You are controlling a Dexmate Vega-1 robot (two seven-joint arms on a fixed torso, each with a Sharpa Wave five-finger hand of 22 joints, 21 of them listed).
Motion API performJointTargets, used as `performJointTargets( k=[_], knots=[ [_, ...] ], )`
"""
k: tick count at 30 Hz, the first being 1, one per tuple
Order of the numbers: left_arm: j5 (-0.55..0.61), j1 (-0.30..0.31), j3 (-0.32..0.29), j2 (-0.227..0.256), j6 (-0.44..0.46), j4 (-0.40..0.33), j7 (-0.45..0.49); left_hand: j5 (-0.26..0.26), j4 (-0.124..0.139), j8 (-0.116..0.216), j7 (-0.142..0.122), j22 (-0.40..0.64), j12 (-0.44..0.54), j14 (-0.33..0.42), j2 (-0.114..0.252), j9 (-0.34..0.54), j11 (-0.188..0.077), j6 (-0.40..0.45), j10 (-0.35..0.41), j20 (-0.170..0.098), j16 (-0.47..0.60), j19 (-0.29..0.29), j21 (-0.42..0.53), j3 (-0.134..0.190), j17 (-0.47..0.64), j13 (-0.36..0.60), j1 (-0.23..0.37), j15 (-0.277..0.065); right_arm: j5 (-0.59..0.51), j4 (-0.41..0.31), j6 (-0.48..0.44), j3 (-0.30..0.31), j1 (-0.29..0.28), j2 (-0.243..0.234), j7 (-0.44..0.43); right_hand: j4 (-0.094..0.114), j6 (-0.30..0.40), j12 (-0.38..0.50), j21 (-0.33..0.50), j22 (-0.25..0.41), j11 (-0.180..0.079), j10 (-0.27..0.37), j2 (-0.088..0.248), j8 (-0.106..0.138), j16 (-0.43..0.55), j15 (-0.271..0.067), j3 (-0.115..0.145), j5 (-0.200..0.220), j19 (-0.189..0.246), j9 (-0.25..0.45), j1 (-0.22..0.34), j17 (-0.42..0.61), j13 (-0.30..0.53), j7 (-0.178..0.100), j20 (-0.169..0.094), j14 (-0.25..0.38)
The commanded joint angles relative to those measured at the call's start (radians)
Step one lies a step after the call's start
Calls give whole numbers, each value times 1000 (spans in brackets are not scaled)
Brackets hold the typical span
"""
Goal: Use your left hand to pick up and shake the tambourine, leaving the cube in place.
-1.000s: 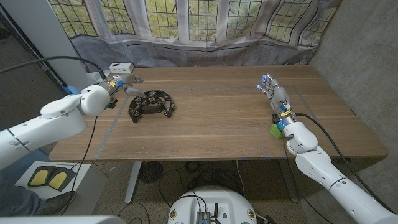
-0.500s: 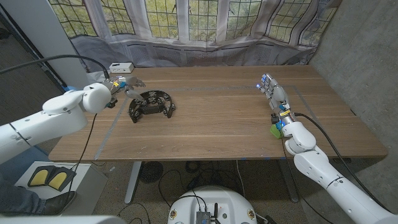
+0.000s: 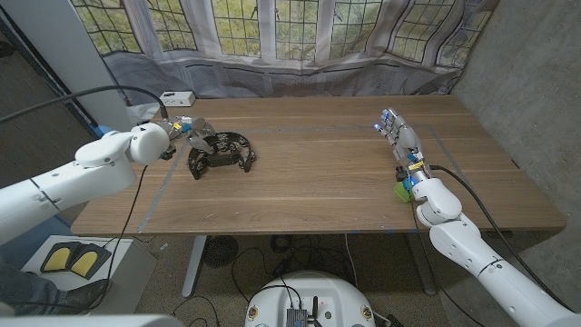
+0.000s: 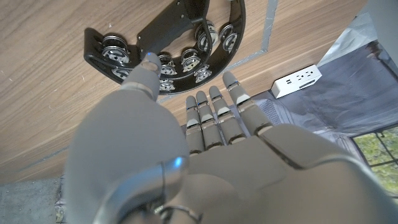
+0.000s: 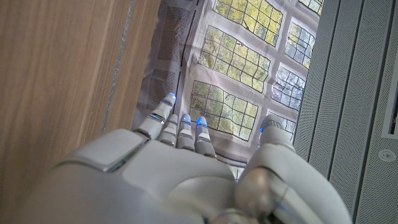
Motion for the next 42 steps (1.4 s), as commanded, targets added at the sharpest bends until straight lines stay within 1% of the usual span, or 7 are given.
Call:
performJointTargets(
  k=[1,4,5,7,16,29,42],
  knots=[
    [50,-45,53,-48,-44,63,-19,-1,6,9,-9,2,12,21,3,1,-5,23,23,-1,6,9,4,-5,2,2,14,-27,1,-14,-9,5,-14,-8,-9,3,-5,-2,-3,3,-8,3,-4,-3,-3,1,5,3,5,3,13,2,4,-8,7,1],
    [70,-63,71,-66,-53,81,-32,-1,8,9,-17,3,16,41,3,1,-13,32,41,-8,11,26,9,-12,2,2,15,-38,2,-20,-12,8,-19,-9,-13,3,-13,-3,-4,3,-8,1,-4,-5,-4,1,5,3,6,3,14,3,4,-12,8,1],
    [73,-67,74,-72,-56,87,-31,-2,9,0,-31,3,16,56,3,1,-14,15,47,-10,14,33,10,-16,2,2,15,-44,3,-22,-13,9,-21,-9,-15,3,-14,-4,-4,3,-8,1,-4,-6,-4,1,5,3,6,3,14,3,4,-12,8,1],
    [76,-77,81,-84,-66,102,-38,-1,10,-6,-37,4,18,67,4,1,-19,3,57,-13,16,46,14,-19,2,2,16,-45,1,-23,-13,9,-23,-11,-15,3,-15,-4,-4,3,-8,2,-4,-6,-3,2,5,3,6,4,14,3,4,-13,8,3],
    [108,-116,116,-125,-106,153,-59,-1,10,-2,-32,6,20,91,11,1,-36,20,73,-17,21,65,20,-24,4,2,24,-58,-1,-23,-13,9,-25,-9,-20,4,-17,-6,-6,3,-9,-1,-4,-6,-4,1,5,2,6,4,14,4,4,-15,9,3],
    [159,-157,168,-184,-153,228,-70,2,1,-2,-23,6,12,83,9,0,-31,32,68,-25,10,64,18,-26,2,2,47,-56,0,-9,-15,6,-15,-1,-20,5,-14,-6,-7,3,-9,0,-4,-4,-5,2,4,2,6,4,15,4,4,-14,10,3],
    [155,-143,162,-193,-147,258,-44,2,4,2,-17,7,13,93,16,0,-31,54,82,-21,9,68,17,-30,3,1,56,-57,-1,-2,-19,5,-10,0,-22,6,-13,-8,-8,4,-10,-3,-4,-3,-6,2,3,2,6,4,14,5,5,-15,11,3]
  ],
)
